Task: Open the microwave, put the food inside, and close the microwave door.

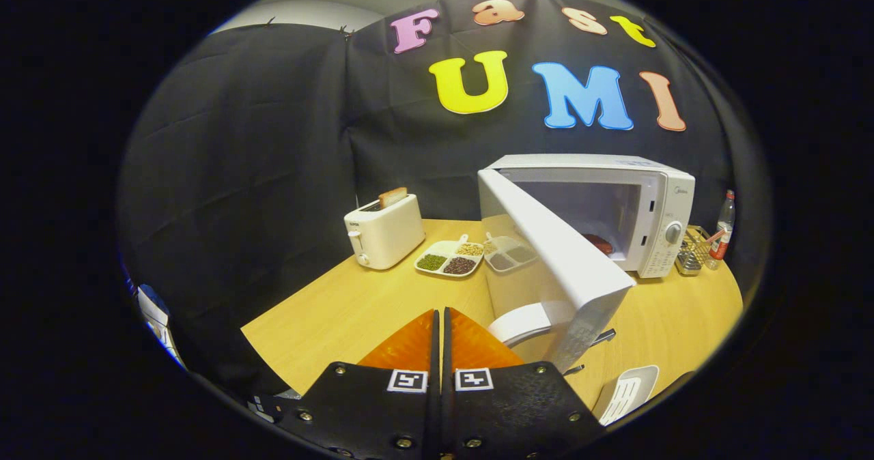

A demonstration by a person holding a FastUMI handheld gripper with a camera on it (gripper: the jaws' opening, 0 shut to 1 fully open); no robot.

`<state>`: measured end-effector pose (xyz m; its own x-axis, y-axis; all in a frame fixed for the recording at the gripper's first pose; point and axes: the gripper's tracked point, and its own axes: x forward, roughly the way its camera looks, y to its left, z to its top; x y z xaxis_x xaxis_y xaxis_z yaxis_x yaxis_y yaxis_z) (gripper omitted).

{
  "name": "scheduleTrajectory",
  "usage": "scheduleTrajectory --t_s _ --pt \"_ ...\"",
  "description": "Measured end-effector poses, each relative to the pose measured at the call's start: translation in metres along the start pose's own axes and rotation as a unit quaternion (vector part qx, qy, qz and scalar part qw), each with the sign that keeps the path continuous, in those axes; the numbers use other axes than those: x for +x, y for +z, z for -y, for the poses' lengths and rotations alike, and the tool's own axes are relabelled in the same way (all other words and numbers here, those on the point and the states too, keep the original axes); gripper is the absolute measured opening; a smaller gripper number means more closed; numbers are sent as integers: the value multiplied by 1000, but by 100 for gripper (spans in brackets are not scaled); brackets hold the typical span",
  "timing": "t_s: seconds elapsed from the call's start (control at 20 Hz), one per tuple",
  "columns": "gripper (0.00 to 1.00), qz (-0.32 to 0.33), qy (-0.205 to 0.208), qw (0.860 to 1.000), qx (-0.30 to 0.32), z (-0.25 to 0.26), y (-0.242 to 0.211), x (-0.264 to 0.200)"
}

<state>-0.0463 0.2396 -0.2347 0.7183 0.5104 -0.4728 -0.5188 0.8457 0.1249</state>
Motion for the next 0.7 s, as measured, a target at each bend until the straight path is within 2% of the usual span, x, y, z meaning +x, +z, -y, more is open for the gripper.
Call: scheduleTrajectory --t_s 0.7 --pt "1 0 -73 997 12 126 27 9"
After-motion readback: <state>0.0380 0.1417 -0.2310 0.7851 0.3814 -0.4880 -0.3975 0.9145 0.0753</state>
